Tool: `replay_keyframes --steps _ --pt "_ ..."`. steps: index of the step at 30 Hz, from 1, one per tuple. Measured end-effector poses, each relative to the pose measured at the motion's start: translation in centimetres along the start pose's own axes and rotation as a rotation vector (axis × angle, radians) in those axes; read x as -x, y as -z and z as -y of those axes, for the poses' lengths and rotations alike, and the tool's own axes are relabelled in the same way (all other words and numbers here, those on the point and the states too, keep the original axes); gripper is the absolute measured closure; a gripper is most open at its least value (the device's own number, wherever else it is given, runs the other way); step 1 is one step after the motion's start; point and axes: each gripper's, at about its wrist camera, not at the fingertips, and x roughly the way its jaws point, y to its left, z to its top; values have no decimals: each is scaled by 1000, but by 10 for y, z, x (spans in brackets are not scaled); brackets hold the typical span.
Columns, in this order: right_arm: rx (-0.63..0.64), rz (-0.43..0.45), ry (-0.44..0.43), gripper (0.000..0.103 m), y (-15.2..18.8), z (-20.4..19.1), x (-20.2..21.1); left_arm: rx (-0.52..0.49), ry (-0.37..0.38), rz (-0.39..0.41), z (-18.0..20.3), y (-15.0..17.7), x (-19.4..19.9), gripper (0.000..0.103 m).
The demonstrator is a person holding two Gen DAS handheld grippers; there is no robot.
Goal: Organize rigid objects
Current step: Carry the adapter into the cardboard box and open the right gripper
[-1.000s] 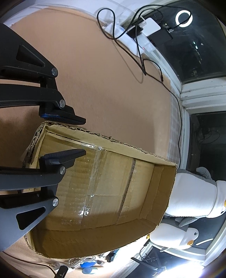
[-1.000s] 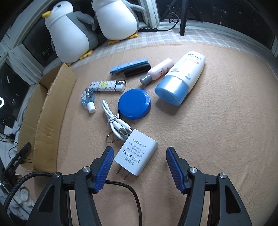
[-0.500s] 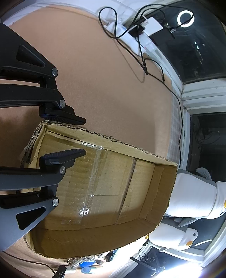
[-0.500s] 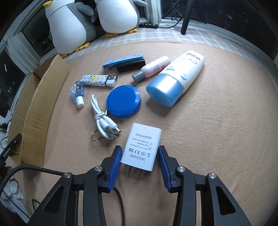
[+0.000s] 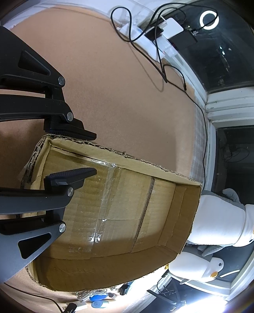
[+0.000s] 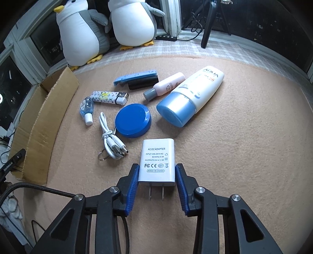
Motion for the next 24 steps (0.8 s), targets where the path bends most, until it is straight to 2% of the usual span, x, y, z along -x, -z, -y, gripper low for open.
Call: replay_keyframes --steps 8,13,17,24 --pt "12 47 -10 70 -4 -6 14 2 7 -11 0 0 -2 76" --pt "55 92 -51 70 -14 -27 33 6 14 -24 1 0 -5 76" --pt "124 137 -109 70 -26 -60 49 5 20 -33 1 -1 -7 76" --pt "262 150 -209 70 -37 -130 52 4 18 -36 2 -2 -8 76"
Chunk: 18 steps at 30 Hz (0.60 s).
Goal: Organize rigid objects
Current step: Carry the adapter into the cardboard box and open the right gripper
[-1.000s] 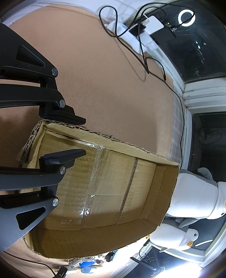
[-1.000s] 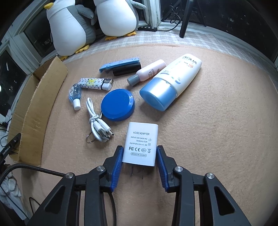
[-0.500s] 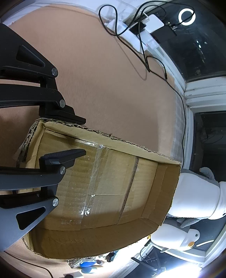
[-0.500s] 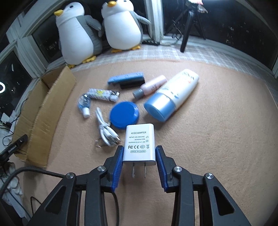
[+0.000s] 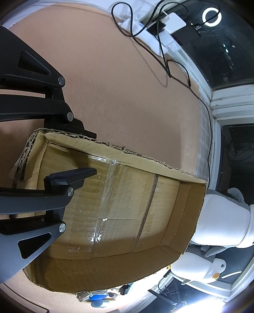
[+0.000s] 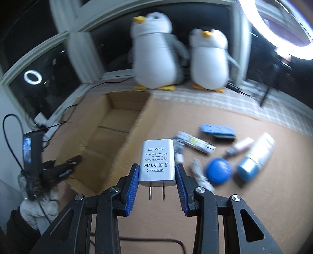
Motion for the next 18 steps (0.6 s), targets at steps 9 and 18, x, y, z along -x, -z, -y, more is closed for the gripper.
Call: replay_keyframes --steps 9,18 --pt "144 -12 -65 70 -5 -68 -28 3 -5 1 1 0 0 76" --pt "196 -51 -73 70 2 -95 -53 1 -10 0 1 0 1 76"
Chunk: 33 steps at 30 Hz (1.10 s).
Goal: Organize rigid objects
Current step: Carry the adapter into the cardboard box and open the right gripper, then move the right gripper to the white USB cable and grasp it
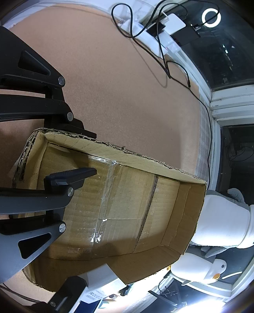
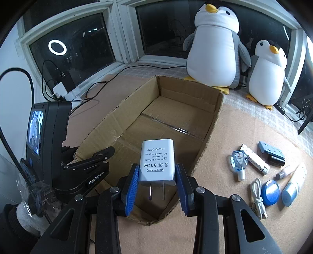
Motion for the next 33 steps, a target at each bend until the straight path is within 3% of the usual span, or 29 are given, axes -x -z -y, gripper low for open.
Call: replay_keyframes --steps 5,8,13,24,33 --pt "20 -11 -16 69 0 -4 -2 0 1 1 1 0 0 76" --pt "20 3 -20 58 -1 -6 3 -1 -1 2 1 0 1 76" --pt "-8 27 -28 58 0 3 13 -1 -1 2 1 0 1 76" --pt "-105 62 -39 58 9 47 38 -3 -7 3 0 1 1 76" --pt "-140 50 28 58 25 97 48 -4 -14 2 1 1 1 76"
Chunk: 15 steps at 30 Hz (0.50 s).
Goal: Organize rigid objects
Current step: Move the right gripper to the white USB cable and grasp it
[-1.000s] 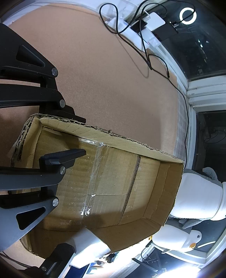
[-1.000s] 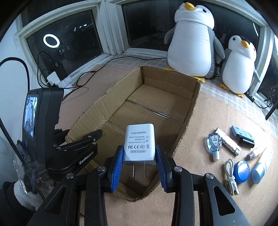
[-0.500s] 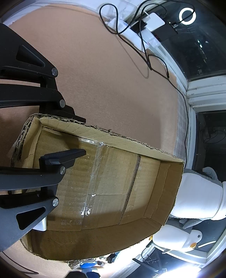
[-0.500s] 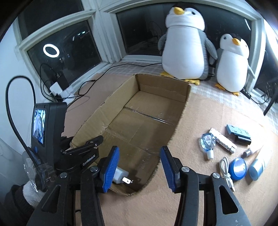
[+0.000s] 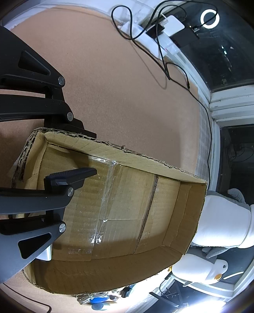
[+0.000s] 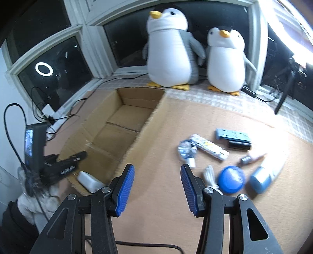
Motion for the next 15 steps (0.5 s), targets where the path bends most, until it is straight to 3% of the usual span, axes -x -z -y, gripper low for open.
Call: replay_keyframes --steps 6,15 --pt "1 -19 35 60 2 31 -8 3 -7 -1 0 0 0 76" --pt "9 -98 33 75 -1 57 -32 4 -14 -1 1 0 0 76"
